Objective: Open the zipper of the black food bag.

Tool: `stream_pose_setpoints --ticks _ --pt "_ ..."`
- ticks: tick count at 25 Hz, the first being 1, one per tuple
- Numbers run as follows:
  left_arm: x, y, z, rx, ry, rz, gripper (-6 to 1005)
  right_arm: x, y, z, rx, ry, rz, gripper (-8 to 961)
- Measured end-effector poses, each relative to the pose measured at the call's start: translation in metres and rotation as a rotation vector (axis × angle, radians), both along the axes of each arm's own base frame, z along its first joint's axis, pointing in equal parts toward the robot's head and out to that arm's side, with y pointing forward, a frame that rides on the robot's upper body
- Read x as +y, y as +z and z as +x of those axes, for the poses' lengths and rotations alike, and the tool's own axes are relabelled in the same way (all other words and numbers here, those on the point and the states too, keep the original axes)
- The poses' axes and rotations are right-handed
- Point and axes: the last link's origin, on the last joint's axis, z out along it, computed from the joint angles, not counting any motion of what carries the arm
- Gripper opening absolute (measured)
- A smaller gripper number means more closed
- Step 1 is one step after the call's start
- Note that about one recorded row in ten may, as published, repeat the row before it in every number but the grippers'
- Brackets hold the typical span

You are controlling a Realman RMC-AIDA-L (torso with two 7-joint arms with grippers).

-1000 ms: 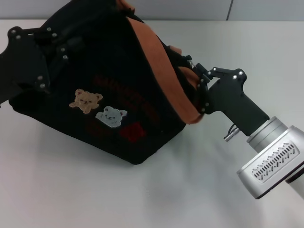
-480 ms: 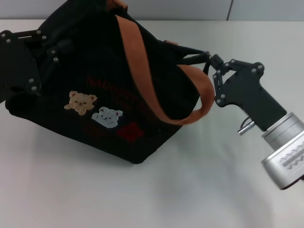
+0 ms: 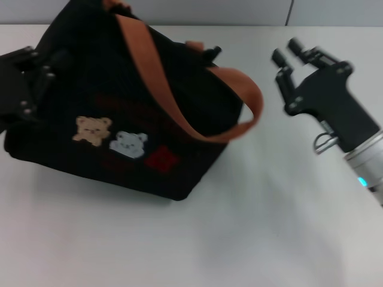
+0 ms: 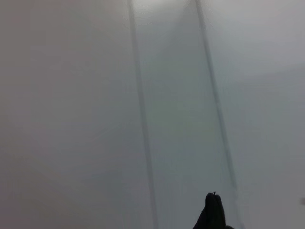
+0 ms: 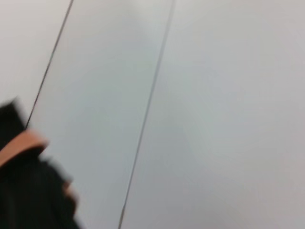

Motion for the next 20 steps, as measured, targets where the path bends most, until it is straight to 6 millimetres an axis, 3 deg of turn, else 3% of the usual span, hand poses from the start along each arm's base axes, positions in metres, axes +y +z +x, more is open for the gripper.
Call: stream_pose_setpoints --ticks 7,9,11,14,20 --pt "-0.026 0.007 -0.033 -0.098 0.173 0.07 99 0.01 0.022 0.008 0.135 -0.013 -0.06 302" --pt "-0.035 0.004 -0.039 -0.099 0.198 0.053 268 0.013 0.023 0.008 0.137 -0.015 -0.068 397" --pt "-0.042 -0.001 -0.043 -0.109 0.222 0.01 330 0.015 0.023 0.006 0.139 -0.013 -0.066 492" --pt "-0.049 -0.007 -0.044 -0.139 0.24 -0.057 424 0.016 0.023 0.004 0.141 -0.01 -0.064 558" --pt "-0.068 0.012 -0.035 -0.2 0.111 -0.13 560 0.021 0.033 -0.001 0.261 0.022 -0.17 645"
